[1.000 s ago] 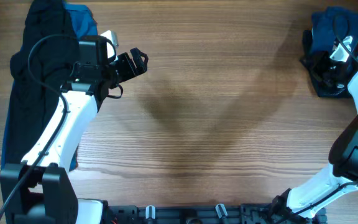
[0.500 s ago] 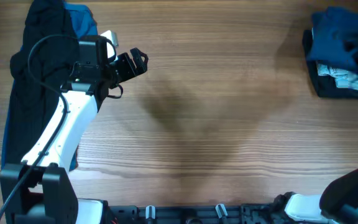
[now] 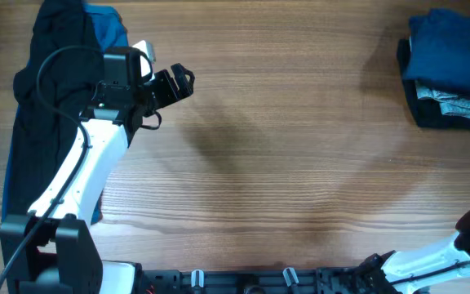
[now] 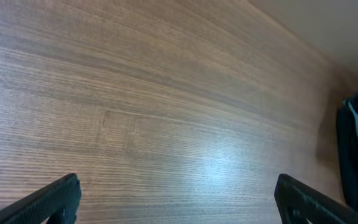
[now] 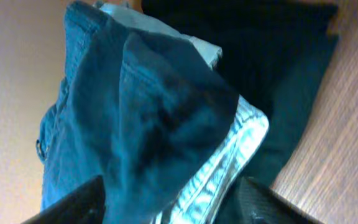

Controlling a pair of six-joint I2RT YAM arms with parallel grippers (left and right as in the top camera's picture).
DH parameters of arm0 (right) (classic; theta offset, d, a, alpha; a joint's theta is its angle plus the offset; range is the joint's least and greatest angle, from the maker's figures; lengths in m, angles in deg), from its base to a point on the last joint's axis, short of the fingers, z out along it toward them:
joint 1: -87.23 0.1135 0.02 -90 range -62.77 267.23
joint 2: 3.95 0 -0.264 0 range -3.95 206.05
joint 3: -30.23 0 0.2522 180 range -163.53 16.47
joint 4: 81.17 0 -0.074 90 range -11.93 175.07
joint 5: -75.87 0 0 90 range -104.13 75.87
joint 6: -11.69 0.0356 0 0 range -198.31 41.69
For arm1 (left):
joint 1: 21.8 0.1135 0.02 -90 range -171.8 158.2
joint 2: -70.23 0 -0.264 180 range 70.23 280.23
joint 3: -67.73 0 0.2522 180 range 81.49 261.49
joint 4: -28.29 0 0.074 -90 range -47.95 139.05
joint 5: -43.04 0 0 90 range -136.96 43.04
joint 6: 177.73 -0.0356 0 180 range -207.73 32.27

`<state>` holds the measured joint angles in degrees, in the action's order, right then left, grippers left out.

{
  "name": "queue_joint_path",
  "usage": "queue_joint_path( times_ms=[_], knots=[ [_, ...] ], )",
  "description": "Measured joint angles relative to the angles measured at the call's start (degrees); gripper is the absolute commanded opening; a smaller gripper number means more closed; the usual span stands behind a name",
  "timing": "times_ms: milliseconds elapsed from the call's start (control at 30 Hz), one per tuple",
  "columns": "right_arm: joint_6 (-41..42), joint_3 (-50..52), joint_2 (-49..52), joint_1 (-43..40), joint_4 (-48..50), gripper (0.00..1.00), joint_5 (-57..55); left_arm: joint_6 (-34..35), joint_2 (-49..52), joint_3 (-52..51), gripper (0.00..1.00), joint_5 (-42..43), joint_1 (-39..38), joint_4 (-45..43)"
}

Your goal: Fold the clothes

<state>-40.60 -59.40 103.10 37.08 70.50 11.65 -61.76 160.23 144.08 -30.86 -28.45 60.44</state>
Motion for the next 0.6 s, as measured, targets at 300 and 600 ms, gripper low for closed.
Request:
queue_joint_path(
  times_ms=[300, 600],
  knots=[
    [-0.44, 0.02, 1.66, 0.00, 3.50, 0.25, -1.40, -0.44, 0.00, 0.00, 1.00, -0.17, 0.00, 1.05],
    [-0.46, 0.04, 2.01, 0.00, 2.45, 0.69, -2.40, -0.44, 0.00, 0.00, 1.00, -0.17, 0.00, 0.63]
  ],
)
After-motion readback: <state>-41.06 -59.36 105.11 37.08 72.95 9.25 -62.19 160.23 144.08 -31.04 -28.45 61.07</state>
